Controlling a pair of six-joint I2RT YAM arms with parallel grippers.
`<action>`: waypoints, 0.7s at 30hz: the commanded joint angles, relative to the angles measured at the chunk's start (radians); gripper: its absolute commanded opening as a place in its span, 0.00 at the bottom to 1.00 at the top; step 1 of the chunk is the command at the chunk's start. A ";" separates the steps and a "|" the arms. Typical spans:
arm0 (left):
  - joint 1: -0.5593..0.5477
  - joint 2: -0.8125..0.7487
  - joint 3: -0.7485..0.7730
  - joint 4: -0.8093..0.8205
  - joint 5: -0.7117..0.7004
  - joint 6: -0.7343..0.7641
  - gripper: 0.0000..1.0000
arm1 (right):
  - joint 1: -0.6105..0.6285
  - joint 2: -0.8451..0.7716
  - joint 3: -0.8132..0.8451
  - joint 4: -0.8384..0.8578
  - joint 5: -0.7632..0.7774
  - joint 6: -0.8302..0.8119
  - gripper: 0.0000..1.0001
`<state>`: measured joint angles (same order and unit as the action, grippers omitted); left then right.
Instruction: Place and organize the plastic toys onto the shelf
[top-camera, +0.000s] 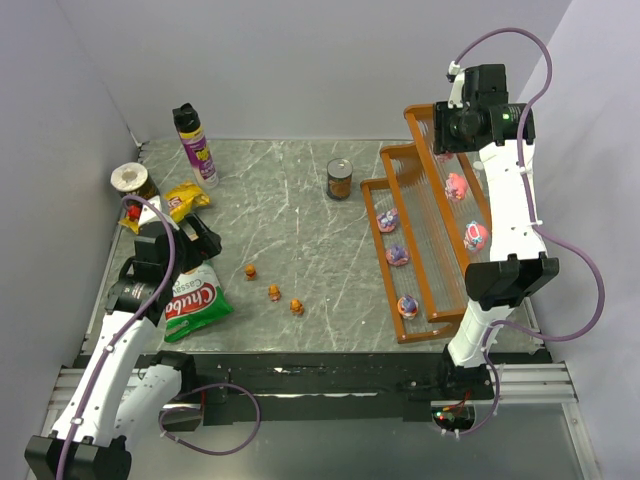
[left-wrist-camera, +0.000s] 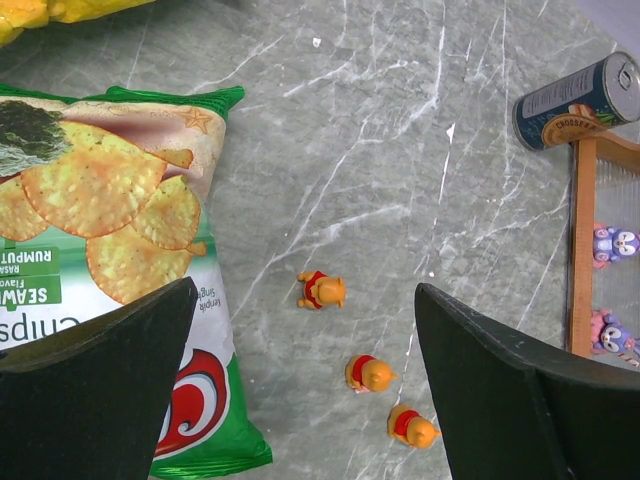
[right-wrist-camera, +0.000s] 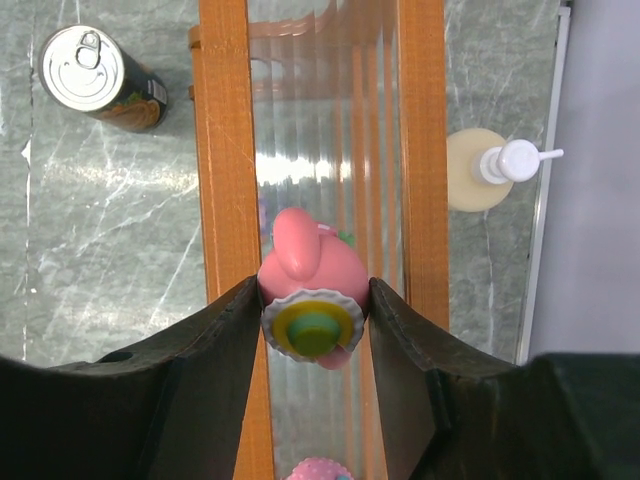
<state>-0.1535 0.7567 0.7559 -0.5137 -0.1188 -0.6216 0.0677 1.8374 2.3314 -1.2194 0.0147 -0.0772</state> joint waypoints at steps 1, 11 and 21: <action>0.008 -0.002 0.016 0.027 0.011 0.010 0.96 | 0.006 -0.001 0.002 0.035 -0.007 0.001 0.56; 0.012 0.004 0.017 0.029 0.021 0.011 0.96 | 0.004 -0.001 -0.006 0.043 -0.001 0.004 0.66; 0.020 0.003 0.016 0.034 0.031 0.013 0.96 | 0.004 -0.121 -0.147 0.173 -0.033 0.028 0.84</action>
<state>-0.1402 0.7574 0.7559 -0.5137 -0.1024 -0.6212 0.0692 1.8194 2.2532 -1.1549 0.0101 -0.0677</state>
